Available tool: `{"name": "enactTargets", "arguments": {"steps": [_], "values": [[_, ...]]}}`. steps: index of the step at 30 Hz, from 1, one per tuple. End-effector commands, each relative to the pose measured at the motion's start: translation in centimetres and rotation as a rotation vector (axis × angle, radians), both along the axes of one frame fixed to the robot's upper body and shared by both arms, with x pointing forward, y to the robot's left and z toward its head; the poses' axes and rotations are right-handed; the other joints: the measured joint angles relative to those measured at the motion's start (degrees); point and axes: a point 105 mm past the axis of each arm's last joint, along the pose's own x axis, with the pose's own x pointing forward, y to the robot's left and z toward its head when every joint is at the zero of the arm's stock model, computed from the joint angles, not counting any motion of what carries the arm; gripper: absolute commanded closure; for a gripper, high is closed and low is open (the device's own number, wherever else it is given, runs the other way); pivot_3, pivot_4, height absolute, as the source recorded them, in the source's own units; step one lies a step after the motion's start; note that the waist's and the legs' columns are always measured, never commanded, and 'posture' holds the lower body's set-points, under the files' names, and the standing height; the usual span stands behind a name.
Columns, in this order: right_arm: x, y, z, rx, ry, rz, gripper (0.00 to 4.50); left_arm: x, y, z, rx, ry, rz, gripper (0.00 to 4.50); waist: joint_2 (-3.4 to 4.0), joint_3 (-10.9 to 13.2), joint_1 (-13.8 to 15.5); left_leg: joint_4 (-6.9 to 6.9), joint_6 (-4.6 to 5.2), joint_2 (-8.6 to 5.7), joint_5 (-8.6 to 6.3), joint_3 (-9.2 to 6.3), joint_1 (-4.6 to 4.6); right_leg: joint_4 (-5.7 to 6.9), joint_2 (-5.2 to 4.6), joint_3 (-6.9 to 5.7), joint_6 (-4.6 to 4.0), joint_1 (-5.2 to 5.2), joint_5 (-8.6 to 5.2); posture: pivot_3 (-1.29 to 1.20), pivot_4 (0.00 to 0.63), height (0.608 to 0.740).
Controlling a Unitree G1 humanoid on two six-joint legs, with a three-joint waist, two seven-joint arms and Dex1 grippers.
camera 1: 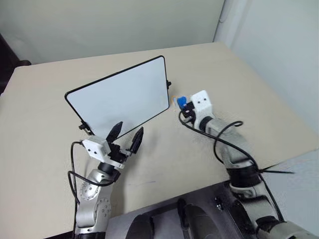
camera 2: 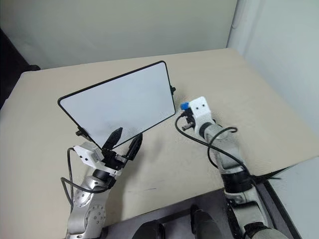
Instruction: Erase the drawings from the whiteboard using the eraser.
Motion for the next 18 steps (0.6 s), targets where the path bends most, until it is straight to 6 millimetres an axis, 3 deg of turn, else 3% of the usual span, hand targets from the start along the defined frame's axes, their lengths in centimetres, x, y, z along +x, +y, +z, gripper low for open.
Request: {"name": "enactTargets", "arguments": {"steps": [1, 4, 8, 15, 18], "values": [[-2.6, -1.1, -0.2, 0.034, 0.154, 0.049, 4.25, -0.6, -0.3, 1.1, 0.002, -0.043, -0.003, 0.00, 0.00, 0.0, 0.0, 0.00, 0.00, -0.02, 0.00, 0.00, 0.03, 0.00, 0.01, -0.01, 0.02, 0.05, -0.01, 0.00, 0.150, 0.740], [-3.7, -1.7, -0.9, 0.013, 0.222, 0.057, 4.25, -0.6, -0.3, 1.0, -0.001, -0.040, -0.005, 0.00, 0.00, 0.0, 0.0, 0.03, 0.01, -0.09, 0.01, 0.02, 0.10, -0.01, 0.03, -0.06, 0.59, 0.15, -0.27, 0.00, 0.150, 0.740], [-4.9, -2.3, -2.6, -0.070, 0.278, 0.077, 4.25, -0.7, -0.4, 0.9, -0.007, -0.035, -0.006, 0.00, 0.00, 0.0, -0.1, 0.04, 0.04, -0.13, 0.02, 0.02, 0.29, 0.00, 0.04, -0.40, 0.66, 0.35, -0.16, 0.00, 0.150, 0.740], [-4.5, -3.2, -2.9, -0.088, 0.255, 0.049, 1.93, -0.5, -0.5, 0.6, -0.013, -0.032, -0.006, 0.00, 0.01, 0.0, -0.1, 0.04, 0.06, -0.18, 0.03, 0.00, 0.55, 0.00, 0.06, -0.47, 0.71, 0.56, -0.11, 0.00, 0.150, 0.740], [-3.8, -3.6, -1.3, -0.048, 0.142, 0.046, 0.83, -0.5, -0.5, 0.6, -0.015, -0.032, -0.007, 0.00, 0.01, 0.0, -0.1, 0.04, 0.06, -0.20, 0.02, -0.02, 0.59, -0.01, 0.07, -0.48, 0.71, 0.61, -0.11, 0.00, 0.150, 0.740]]}}
